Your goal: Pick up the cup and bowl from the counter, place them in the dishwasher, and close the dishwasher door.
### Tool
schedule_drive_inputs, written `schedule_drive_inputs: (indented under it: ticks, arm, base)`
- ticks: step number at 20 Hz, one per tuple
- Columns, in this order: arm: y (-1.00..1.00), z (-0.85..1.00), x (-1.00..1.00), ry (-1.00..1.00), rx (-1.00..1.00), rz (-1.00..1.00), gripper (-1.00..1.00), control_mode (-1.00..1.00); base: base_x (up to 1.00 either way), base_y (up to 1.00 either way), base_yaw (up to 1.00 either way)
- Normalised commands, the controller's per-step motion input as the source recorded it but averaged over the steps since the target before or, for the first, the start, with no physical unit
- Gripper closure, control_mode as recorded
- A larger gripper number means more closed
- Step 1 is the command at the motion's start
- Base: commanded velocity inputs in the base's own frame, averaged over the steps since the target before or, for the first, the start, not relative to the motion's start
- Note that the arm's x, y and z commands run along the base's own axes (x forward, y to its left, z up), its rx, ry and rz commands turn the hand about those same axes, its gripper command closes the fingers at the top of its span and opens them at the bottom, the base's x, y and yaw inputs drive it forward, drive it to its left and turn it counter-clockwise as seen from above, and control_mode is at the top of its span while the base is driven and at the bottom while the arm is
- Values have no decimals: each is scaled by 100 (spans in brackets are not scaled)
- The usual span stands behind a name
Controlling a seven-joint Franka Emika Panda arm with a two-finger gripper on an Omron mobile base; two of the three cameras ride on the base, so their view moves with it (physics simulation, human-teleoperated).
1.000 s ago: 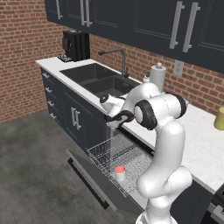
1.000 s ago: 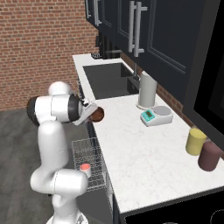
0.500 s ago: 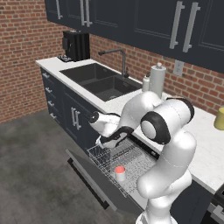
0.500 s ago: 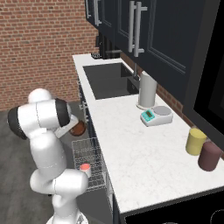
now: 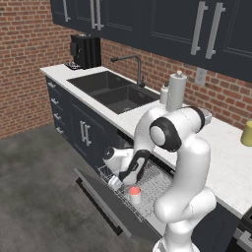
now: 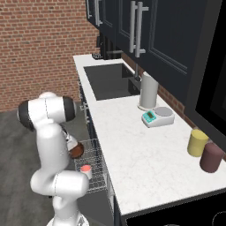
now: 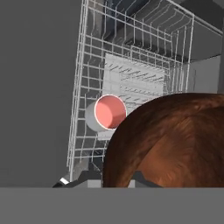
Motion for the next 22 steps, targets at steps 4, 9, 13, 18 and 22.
schedule_drive_inputs:
  ticks: [4, 9, 13, 18, 22]
  arm:
    - [-19, -97, -8, 9, 7, 0, 100, -100]
    - [-33, -70, 8, 2, 7, 0, 100, -100]
    - [-39, -45, -1, 0, 5, 0, 100, -100]
    - [-44, -41, 0, 0, 4, 0, 100, -100]
    - [-39, -32, -1, -2, 1, 0, 100, -100]
  base:
    - [0, 0, 0]
    - [0, 0, 0]
    - [0, 0, 0]
    - [0, 0, 0]
    - [0, 0, 0]
